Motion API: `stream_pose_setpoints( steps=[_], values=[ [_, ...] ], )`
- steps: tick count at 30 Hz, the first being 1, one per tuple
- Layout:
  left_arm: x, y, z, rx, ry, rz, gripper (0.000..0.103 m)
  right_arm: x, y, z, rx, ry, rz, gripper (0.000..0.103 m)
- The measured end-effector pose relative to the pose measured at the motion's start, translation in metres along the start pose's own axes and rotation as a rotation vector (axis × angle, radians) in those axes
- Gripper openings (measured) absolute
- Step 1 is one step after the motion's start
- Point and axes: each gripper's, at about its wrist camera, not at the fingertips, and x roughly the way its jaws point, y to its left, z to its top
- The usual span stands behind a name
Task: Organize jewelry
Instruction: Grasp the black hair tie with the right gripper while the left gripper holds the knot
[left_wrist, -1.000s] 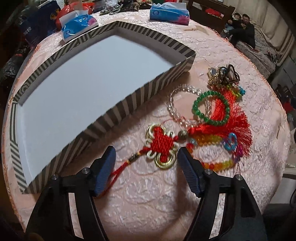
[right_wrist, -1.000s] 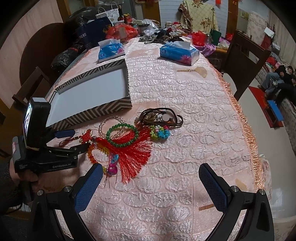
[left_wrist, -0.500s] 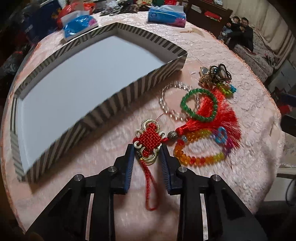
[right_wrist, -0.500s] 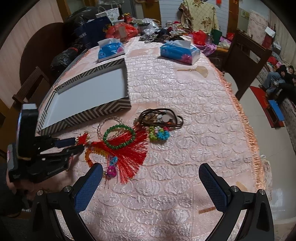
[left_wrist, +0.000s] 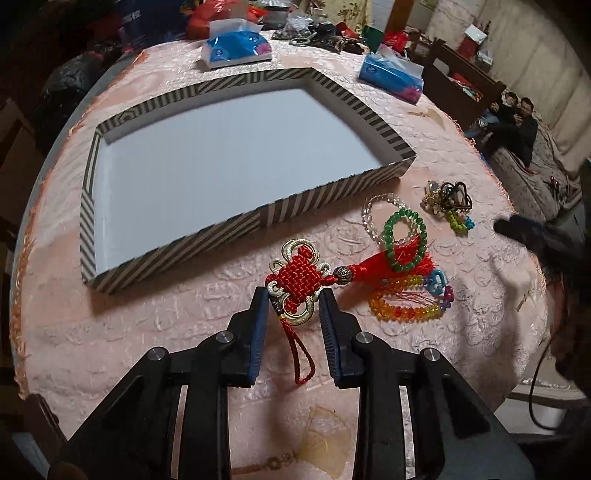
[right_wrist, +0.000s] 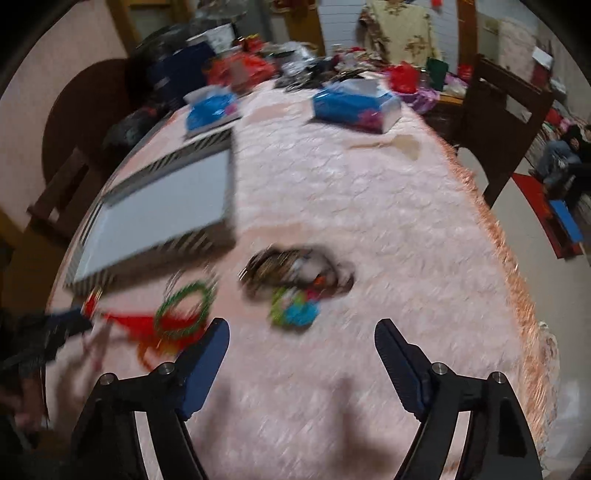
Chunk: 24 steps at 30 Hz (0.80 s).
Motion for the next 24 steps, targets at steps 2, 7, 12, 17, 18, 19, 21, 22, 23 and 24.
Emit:
stream_pose_setpoints(
  steps=[2, 7, 12, 17, 18, 19, 21, 22, 23, 24],
  values=[
    [-0.005, 0.001, 0.001, -0.007, -0.011, -0.015, 0.026, 0.009, -0.005, 0.012, 0.007, 0.012, 0.045, 0.08],
    [-0.031, -0.007, 0.011, -0.001, -0.065, -0.06, 0.026, 0.022, -0.003, 0.026, 0.003, 0.021, 0.109, 0.08],
    [-0.046, -0.009, 0.023, -0.02, -0.091, -0.084, 0.026, 0.037, -0.009, 0.034, -0.022, 0.034, 0.049, 0.065],
    [-0.044, -0.01, 0.026, -0.035, -0.079, -0.074, 0.026, 0.053, -0.016, 0.035, -0.073, 0.083, 0.041, 0.052],
    [-0.042, -0.011, 0.026, -0.036, -0.075, -0.073, 0.026, 0.055, -0.017, 0.035, -0.076, 0.085, 0.043, 0.049],
    [-0.041, -0.012, 0.026, -0.038, -0.071, -0.073, 0.026, 0.057, -0.018, 0.036, -0.081, 0.085, 0.057, 0.047],
    [-0.039, -0.013, 0.027, -0.038, -0.067, -0.068, 0.026, 0.059, -0.018, 0.038, -0.097, 0.078, 0.07, 0.044],
    [-0.039, -0.014, 0.028, -0.037, -0.066, -0.066, 0.026, 0.059, -0.018, 0.04, -0.102, 0.071, 0.091, 0.042],
    [-0.038, -0.014, 0.028, -0.036, -0.065, -0.066, 0.026, 0.06, -0.018, 0.042, -0.109, 0.069, 0.105, 0.041],
    [-0.038, -0.014, 0.028, -0.037, -0.065, -0.064, 0.026, 0.061, -0.017, 0.045, -0.119, 0.065, 0.107, 0.04]
  ],
)
